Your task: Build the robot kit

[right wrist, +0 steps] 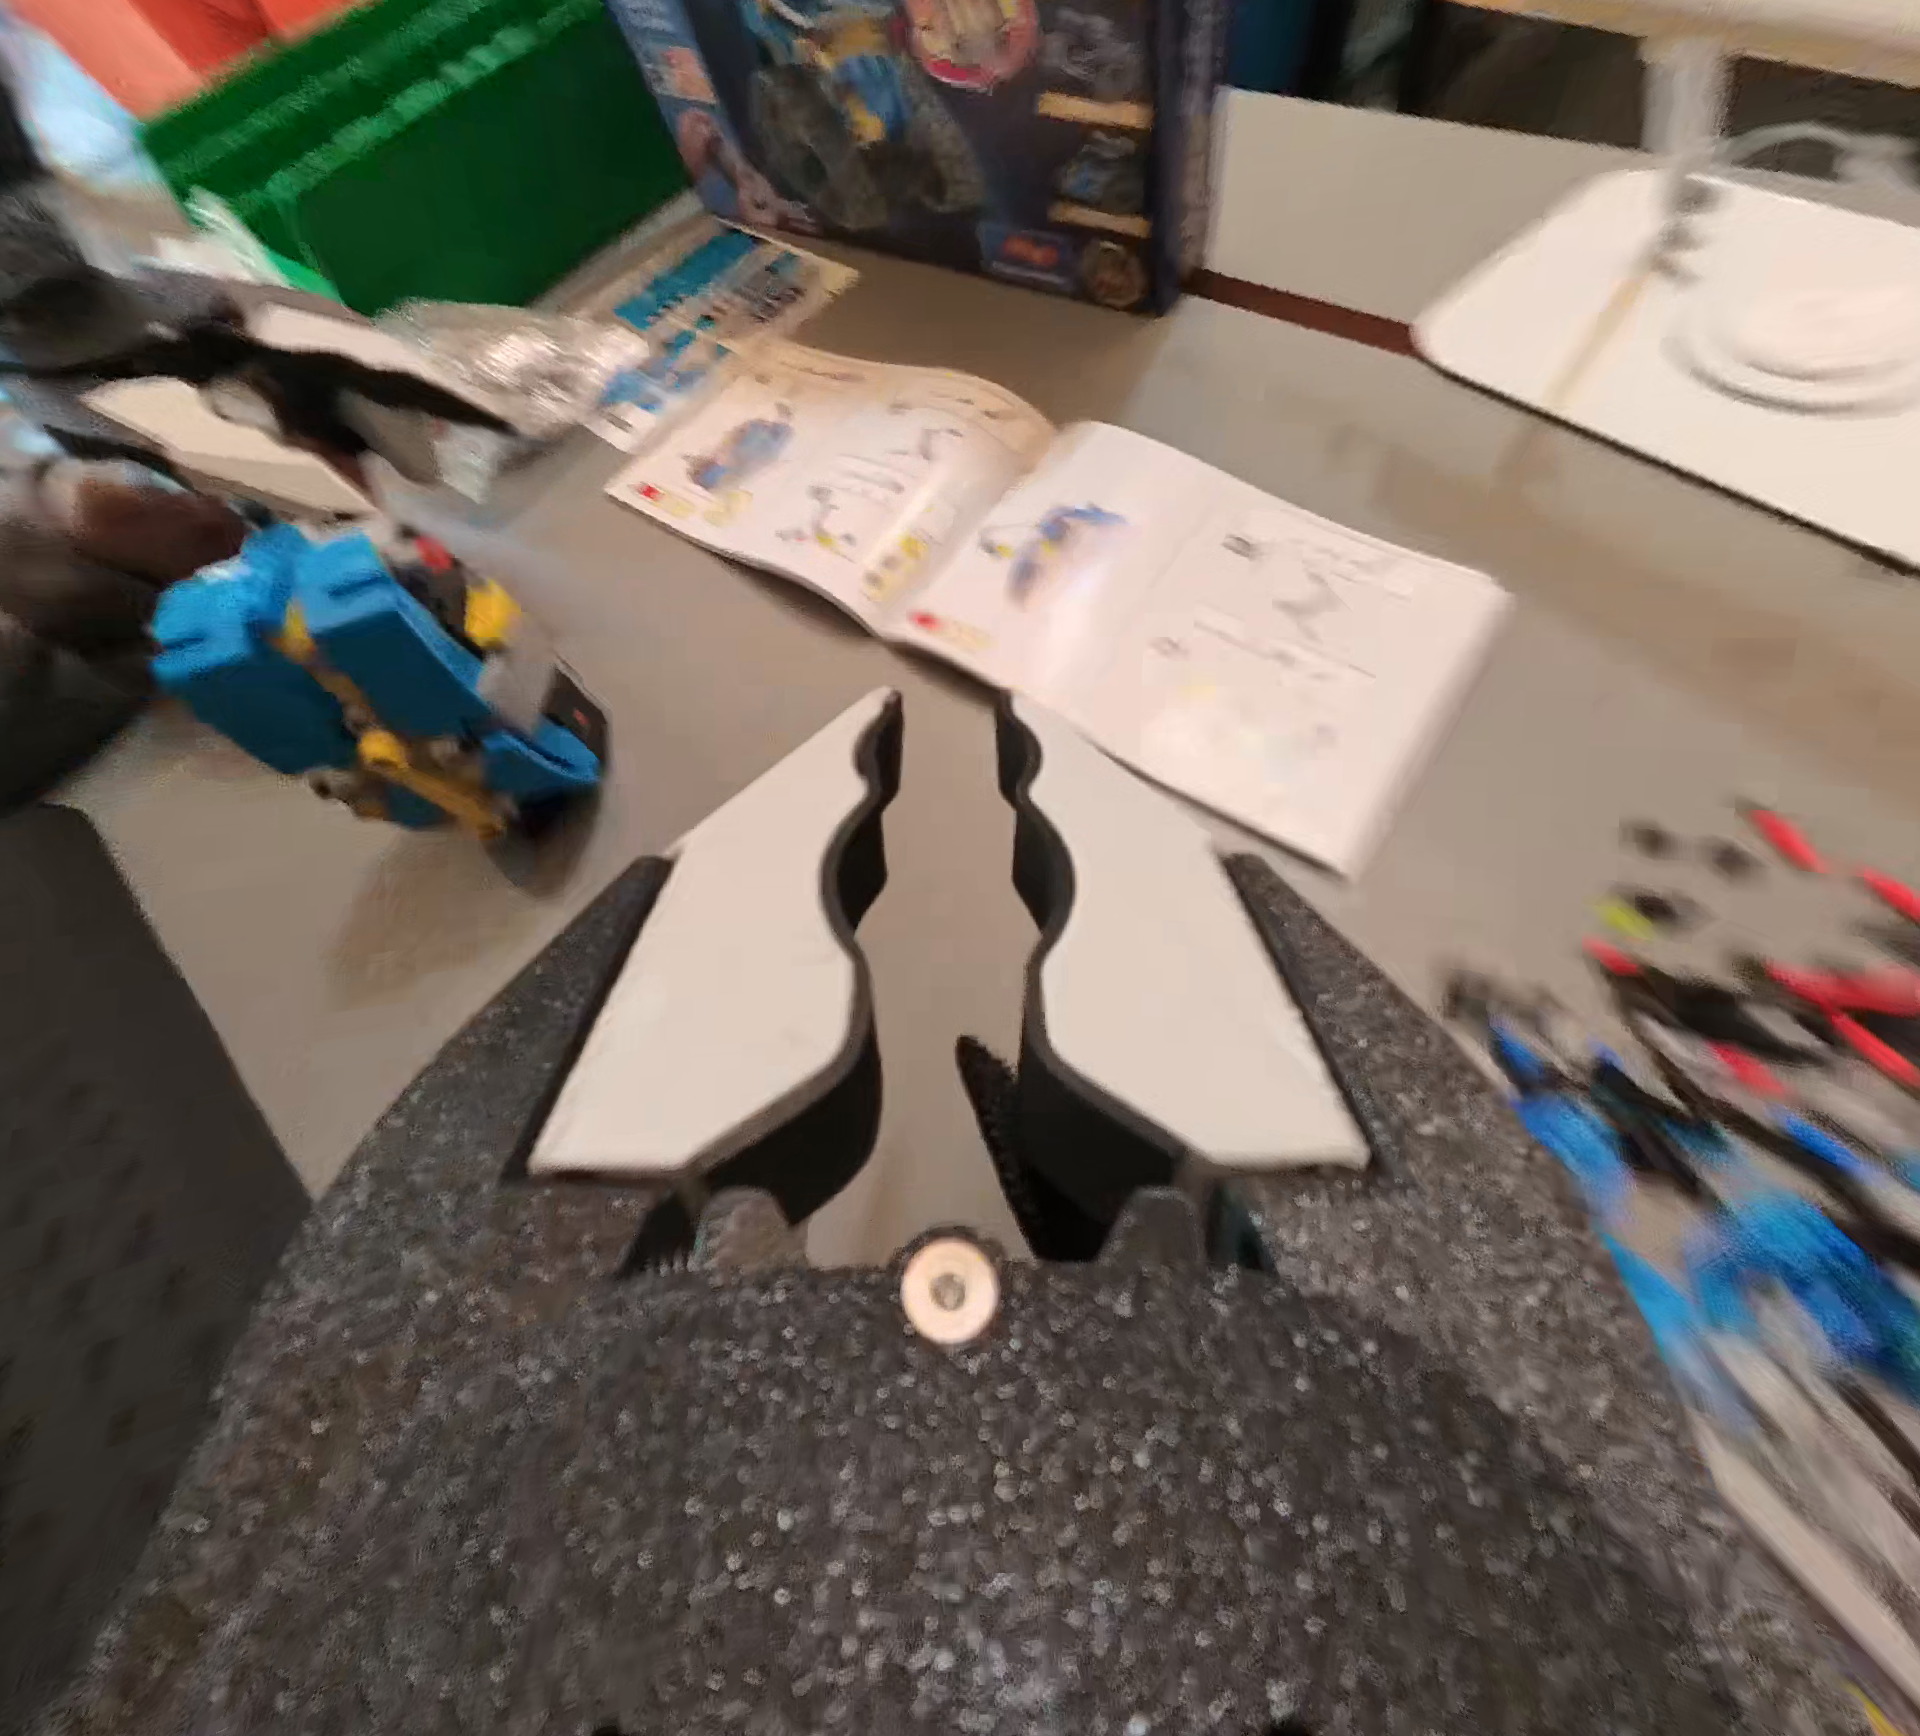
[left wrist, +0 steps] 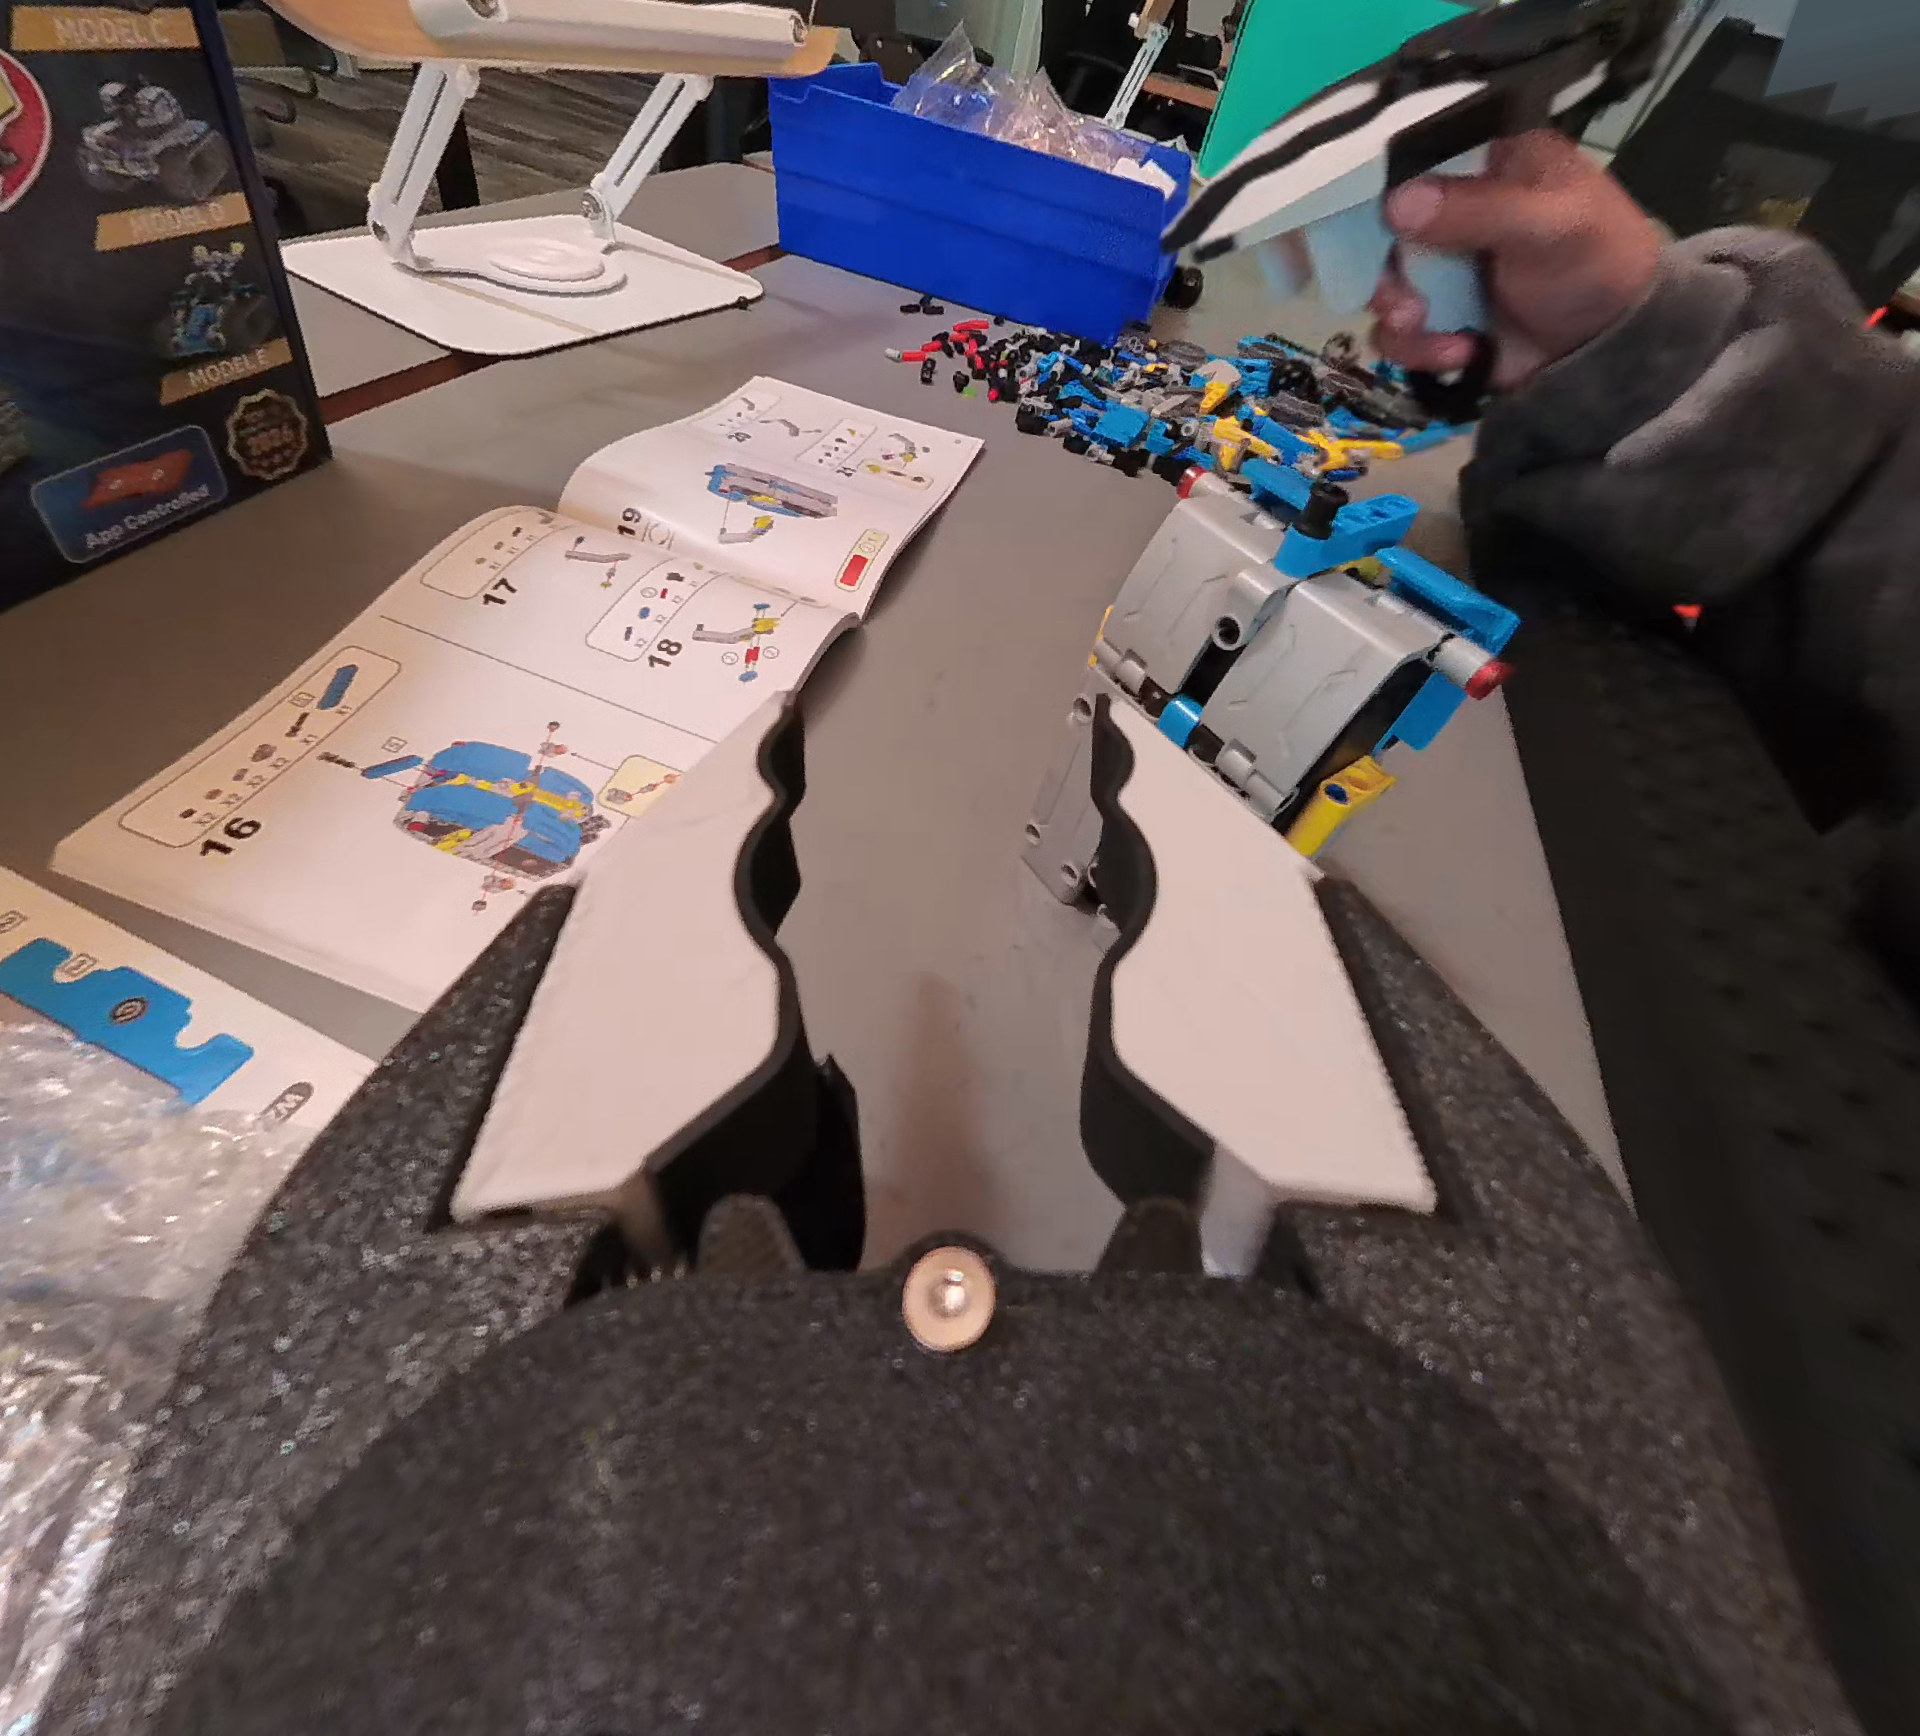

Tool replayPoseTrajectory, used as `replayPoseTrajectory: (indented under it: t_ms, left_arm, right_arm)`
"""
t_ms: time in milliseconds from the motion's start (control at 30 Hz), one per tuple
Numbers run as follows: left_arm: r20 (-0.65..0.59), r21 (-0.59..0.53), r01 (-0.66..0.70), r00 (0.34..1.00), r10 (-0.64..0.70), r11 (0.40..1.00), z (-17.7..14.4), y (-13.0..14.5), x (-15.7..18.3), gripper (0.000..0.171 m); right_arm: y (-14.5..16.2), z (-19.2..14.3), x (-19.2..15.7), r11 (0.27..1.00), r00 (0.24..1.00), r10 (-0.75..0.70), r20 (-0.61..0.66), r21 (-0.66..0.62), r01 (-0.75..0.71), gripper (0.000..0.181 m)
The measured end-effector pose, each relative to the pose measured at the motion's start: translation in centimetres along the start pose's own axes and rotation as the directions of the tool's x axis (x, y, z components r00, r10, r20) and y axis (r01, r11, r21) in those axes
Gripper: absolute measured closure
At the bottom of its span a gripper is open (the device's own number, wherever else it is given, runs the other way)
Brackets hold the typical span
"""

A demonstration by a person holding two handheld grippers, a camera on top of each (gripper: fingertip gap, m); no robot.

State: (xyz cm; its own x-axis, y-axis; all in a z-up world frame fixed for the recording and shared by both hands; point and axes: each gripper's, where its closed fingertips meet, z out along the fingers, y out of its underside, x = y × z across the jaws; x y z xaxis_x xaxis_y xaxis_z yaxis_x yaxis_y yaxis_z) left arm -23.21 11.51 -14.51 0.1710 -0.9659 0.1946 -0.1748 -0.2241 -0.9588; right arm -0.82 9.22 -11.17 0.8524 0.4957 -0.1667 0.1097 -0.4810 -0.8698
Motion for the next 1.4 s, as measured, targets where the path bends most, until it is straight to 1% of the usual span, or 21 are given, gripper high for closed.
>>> replayPoseTrajectory:
  t_ms: [100,200,267,300,333,400,433,533,600,700,767,833,967,1000,1067,1200,1233,1267,1300,1333,1400]
  left_arm:
    - [0.005,0.005,-0.015,1.0,0.015,1.0,-0.1,-0.1,0.1,0.116]
    - [0.02,-0.003,-0.029,0.999,0.029,1.0,0.0,0.0,0.1,0.117]
    - [0.045,0.011,-0.036,0.998,0.036,0.999,-0.1,-0.1,-0.1,0.119]
    - [0.054,0.021,-0.037,0.998,0.036,0.999,-0.3,-0.3,-0.2,0.12]
    - [0.06,0.03,-0.036,0.998,0.034,0.999,-0.4,-0.4,-0.3,0.12]
    - [0.068,0.044,-0.027,0.997,0.024,0.999,-0.5,-0.6,-0.5,0.12]
    - [0.07,0.047,-0.019,0.997,0.016,0.999,-0.6,-0.6,-0.6,0.12]
    - [0.07,0.053,0.005,0.998,-0.009,0.999,-0.7,-0.7,-0.9,0.12]
    - [0.065,0.054,0.01,0.998,-0.014,0.998,-0.7,-0.7,-0.9,0.12]
    - [0.063,0.049,0.001,0.998,-0.004,0.999,-0.6,-0.6,-0.8,0.12]
    - [0.062,0.041,-0.018,0.998,0.015,0.999,-0.5,-0.5,-0.5,0.12]
    - [0.06,0.026,-0.042,0.997,0.04,0.999,-0.3,-0.3,-0.2,0.12]
    - [0.054,-0.007,-0.085,0.995,0.085,0.996,0.0,0.1,0.3,0.12]
    - [0.052,-0.011,-0.091,0.994,0.092,0.996,0.1,0.2,0.4,0.12]
    - [0.047,-0.016,-0.097,0.994,0.097,0.995,0.1,0.2,0.5,0.12]
    - [0.04,-0.017,-0.095,0.995,0.096,0.995,0.1,0.3,0.6,0.12]
    - [0.039,-0.016,-0.094,0.995,0.095,0.995,0.1,0.3,0.6,0.12]
    - [0.04,-0.013,-0.094,0.995,0.094,0.996,0.1,0.2,0.6,0.12]
    - [0.039,-0.012,-0.093,0.995,0.093,0.996,0.1,0.2,0.6,0.12]
    - [0.038,-0.012,-0.09,0.995,0.091,0.996,0.0,0.2,0.6,0.12]
    - [0.036,-0.013,-0.088,0.995,0.088,0.996,0.1,0.3,0.6,0.12]
  right_arm:
    - [2.1,-8.3,4.7,0.996,0.967,0.046,-0.25,-0.064,-0.063,0.168]
    - [4.8,-18.8,8.8,0.98,0.88,0.198,-0.432,0.07,-0.187,0.175]
    - [9.0,-25.3,11.0,0.963,0.762,0.266,-0.59,0.129,-0.236,0.175]
    - [11.4,-27.7,11.4,0.957,0.699,0.282,-0.657,0.145,-0.25,0.181]
    - [13.7,-28.3,10.9,0.953,0.687,0.289,-0.666,0.131,-0.274,0.181]
    - [17.5,-28.3,9.2,0.93,0.672,0.344,-0.656,0.141,-0.339,0.181]
    - [18.5,-27.6,7.9,0.921,0.691,0.377,-0.616,0.171,-0.349,0.181]
    - [18.9,-25.4,4.9,0.885,0.75,0.465,-0.47,0.23,-0.404,0.181]
    - [17.8,-24.0,3.6,0.914,0.818,0.406,-0.407,0.187,-0.361,0.181]
    - [17.4,-22.3,4.1,0.972,0.842,0.225,-0.49,0.057,-0.227,0.181]
    - [18.0,-20.8,4.1,0.983,0.858,0.129,-0.496,-0.049,-0.176,0.181]
    - [17.9,-19.4,3.8,0.987,0.883,0.086,-0.462,-0.08,-0.138,0.181]
    - [14.9,-19.8,4.4,0.997,0.873,0.074,-0.482,0.049,-0.057,0.181]
    - [14.4,-20.0,4.6,0.997,0.87,0.07,-0.488,0.048,-0.054,0.181]
    - [14.1,-19.8,5.5,0.999,0.874,0.034,-0.485,-0.006,-0.042,0.181]
    - [12.9,-16.1,7.4,0.99,0.91,-0.139,-0.391,-0.077,0.118,0.181]
    - [12.9,-15.3,8.7,0.991,0.905,-0.113,-0.41,-0.115,0.072,0.181]
    - [13.5,-14.8,10.0,0.979,0.902,-0.068,-0.426,-0.202,-0.022,0.181]
    - [13.4,-14.2,11.1,0.966,0.907,-0.062,-0.417,-0.254,-0.051,0.172]
    - [12.8,-13.4,11.6,0.96,0.923,-0.065,-0.38,-0.275,-0.045,0.149]
    - [12.4,-12.3,12.2,0.941,0.946,-0.113,-0.304,-0.339,0.004,0.152]
